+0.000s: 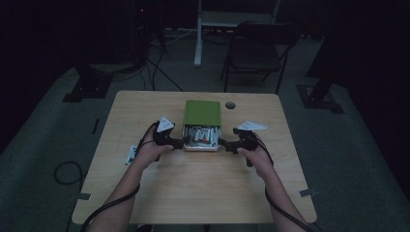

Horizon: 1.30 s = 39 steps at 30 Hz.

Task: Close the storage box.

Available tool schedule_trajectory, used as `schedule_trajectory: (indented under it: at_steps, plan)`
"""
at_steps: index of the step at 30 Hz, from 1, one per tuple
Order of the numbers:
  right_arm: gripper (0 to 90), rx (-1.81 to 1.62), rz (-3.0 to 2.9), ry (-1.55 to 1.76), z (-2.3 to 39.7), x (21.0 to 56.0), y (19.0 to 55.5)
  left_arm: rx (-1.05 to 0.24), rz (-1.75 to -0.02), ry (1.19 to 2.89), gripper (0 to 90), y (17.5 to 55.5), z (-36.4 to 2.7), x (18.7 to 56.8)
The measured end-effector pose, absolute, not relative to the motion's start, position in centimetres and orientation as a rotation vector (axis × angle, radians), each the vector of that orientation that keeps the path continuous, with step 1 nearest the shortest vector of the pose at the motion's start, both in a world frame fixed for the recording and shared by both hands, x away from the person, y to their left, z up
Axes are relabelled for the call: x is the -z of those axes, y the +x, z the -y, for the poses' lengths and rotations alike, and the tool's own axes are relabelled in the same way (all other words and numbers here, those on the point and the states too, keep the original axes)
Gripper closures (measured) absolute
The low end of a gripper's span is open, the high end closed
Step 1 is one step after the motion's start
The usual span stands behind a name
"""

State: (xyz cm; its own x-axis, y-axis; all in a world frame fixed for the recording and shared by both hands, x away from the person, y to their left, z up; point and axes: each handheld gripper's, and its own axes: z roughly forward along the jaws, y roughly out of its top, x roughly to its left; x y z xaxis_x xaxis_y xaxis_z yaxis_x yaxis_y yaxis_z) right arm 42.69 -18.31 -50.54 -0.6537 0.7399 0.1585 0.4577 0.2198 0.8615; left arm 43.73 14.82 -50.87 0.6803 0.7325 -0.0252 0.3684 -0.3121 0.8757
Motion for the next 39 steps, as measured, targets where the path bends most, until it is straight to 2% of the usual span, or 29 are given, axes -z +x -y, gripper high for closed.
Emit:
schedule_trajectory:
  at_steps: [24,39]
  plan:
    - [10.7,-1.386,-2.141,1.206,17.9,50.7,43.9,-0.547,-0.892,1.912,12.2,45.3,-14.3,51.0]
    - [12.3,-1.415,-2.136,1.162,17.1,50.4,43.1,-0.5,-0.878,1.887,13.7,43.9,-13.7,51.0]
